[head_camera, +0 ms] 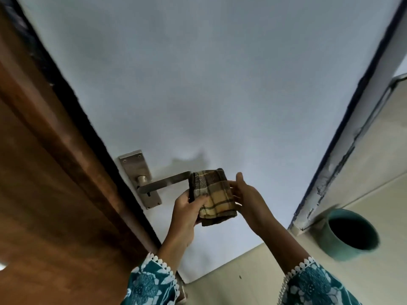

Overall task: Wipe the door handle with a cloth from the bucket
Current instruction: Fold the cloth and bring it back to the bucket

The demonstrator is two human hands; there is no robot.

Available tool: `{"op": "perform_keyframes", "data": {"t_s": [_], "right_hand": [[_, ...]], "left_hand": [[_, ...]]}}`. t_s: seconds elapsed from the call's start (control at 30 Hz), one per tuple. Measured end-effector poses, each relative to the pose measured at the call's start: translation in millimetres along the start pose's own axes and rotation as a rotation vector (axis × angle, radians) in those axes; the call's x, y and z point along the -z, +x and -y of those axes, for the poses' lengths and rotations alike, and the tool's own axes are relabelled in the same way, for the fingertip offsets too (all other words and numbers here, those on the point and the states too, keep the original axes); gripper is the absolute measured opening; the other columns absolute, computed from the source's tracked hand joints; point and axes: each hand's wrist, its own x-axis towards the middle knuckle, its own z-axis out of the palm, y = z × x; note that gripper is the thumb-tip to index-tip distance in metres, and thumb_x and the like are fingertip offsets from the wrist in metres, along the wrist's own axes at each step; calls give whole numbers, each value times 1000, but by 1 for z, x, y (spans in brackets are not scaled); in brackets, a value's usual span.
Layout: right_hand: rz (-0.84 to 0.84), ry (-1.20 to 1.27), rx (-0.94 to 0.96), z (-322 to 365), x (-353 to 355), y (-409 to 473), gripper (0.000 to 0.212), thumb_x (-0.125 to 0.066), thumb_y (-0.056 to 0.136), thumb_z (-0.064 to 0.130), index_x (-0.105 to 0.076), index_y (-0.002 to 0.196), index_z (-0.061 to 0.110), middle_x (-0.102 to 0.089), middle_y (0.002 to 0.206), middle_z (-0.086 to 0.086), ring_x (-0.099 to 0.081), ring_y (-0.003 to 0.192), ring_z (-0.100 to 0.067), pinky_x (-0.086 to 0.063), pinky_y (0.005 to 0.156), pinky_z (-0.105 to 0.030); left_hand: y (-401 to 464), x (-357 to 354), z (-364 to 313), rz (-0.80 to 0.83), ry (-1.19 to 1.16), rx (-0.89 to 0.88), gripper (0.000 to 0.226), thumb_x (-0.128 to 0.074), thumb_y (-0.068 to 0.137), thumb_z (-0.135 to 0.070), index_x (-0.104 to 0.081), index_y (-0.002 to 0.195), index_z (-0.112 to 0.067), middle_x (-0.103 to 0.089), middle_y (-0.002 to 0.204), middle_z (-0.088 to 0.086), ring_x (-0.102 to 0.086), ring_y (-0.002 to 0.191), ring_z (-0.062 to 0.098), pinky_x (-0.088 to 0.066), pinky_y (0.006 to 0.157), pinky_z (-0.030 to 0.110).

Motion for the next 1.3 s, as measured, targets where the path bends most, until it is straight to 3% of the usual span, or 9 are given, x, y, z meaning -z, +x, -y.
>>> {"op": "perform_keyframes", "data": {"t_s": [0.07,0.13,0.3,0.47,0.67,0.77,0.9,1.03,1.3], "right_hand": [[-22,-134,10,0,19,-4,45,-56,83,53,-68,106,15,-74,98,-6,-70,93,-21,-56,83,-38],[-70,-178,7,-1,48,-5,41,-68,77,41,-67,107,12,-74,99,-10,-70,93,-26,-57,84,-42],[-131,48,-45,6,146,-24,24,-62,87,11,-64,107,-2,-73,94,-17,-70,84,-28,-55,68,-32],[-333,131,-68,4,293,-60,24,-62,86,7,-62,108,-4,-71,95,-21,-69,83,-32,-56,73,-39],[-629,61,-95,7,473,-112,18,-61,86,3,-65,102,-2,-71,83,-14,-68,70,-24,-57,62,-28],[-732,22,-134,6,539,-122,19,-63,84,5,-64,101,-3,-70,85,-17,-67,74,-29,-56,69,-35],[-786,19,-177,1,609,-113,17,-62,85,5,-63,100,-2,-69,86,-17,-67,72,-28,-54,60,-31],[-820,24,-227,-14,668,-84,13,-63,84,4,-63,97,-1,-68,87,-19,-66,73,-29,-53,63,-32],[-821,0,-445,-57,768,6,13,-67,81,9,-66,93,5,-71,92,-20,-68,82,-33,-56,71,-38]], "left_hand": [[6,-19,5,30,-14,22,18,-59,88,-4,-67,103,-11,-72,91,13,-70,82,26,-57,65,33],[11,-45,11,71,-40,46,17,-59,87,-5,-67,102,-8,-71,90,15,-70,79,27,-58,65,35],[17,-131,30,254,-75,121,24,-60,88,-11,-67,110,-6,-71,101,20,-69,92,34,-57,77,44],[15,-263,72,427,-21,177,21,-54,92,-18,-68,105,-8,-72,92,10,-70,81,21,-56,67,32],[20,-409,131,411,-49,319,22,-53,93,-12,-64,110,-4,-70,103,19,-67,94,34,-51,88,46],[27,-460,152,442,-27,376,18,-54,92,-9,-64,106,-6,-71,98,19,-68,85,32,-53,81,42],[52,-516,185,493,42,422,20,-53,93,-10,-63,109,-6,-73,93,17,-68,80,31,-54,74,38],[90,-569,218,472,53,485,15,-50,95,-11,-64,102,-10,-72,92,14,-68,77,28,-52,68,36],[179,-652,275,384,86,606,20,-49,96,-14,-60,112,-8,-71,99,15,-67,91,33,-53,75,39]]}}
